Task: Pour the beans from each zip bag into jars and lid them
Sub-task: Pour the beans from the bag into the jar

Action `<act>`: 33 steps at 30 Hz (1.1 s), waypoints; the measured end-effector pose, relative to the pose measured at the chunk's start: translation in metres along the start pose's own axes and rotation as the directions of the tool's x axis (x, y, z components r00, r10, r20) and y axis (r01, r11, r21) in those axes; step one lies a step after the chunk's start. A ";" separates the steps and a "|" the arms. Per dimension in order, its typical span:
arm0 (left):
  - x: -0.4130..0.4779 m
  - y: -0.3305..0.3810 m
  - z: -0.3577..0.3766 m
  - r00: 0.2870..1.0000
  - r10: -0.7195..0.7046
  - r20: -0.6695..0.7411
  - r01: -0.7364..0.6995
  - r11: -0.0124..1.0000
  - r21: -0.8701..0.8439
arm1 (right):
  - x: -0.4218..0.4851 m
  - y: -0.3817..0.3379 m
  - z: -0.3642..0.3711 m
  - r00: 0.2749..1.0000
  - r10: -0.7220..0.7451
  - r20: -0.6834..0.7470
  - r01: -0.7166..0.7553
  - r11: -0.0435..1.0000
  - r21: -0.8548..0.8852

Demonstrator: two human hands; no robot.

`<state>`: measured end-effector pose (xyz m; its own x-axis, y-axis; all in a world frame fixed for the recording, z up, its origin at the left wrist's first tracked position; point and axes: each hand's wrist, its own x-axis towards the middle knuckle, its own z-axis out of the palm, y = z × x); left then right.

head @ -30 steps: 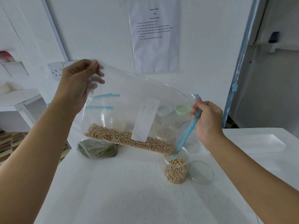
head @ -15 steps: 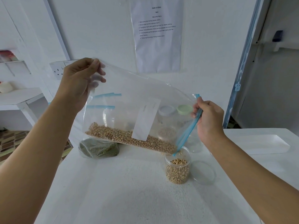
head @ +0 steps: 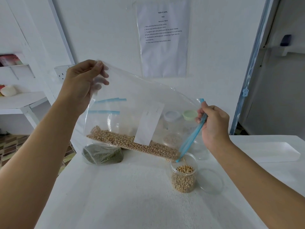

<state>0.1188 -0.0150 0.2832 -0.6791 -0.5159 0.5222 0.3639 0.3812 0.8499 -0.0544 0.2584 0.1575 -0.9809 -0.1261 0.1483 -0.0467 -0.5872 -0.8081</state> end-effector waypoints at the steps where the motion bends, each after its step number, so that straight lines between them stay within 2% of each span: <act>1: 0.001 0.000 -0.001 1.000 0.002 0.002 -0.002 1.000 0.001 | 0.000 0.000 0.001 1.000 0.000 0.002 0.000 1.000 0.002; 33: 0.000 0.008 0.006 1.000 0.015 0.007 -0.015 1.000 0.022 | -0.003 -0.005 -0.001 1.000 -0.003 0.001 0.003 1.000 0.026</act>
<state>0.1179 -0.0079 0.2893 -0.6779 -0.5046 0.5346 0.3600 0.4062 0.8399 -0.0514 0.2624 0.1605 -0.9804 -0.1253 0.1519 -0.0451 -0.6078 -0.7928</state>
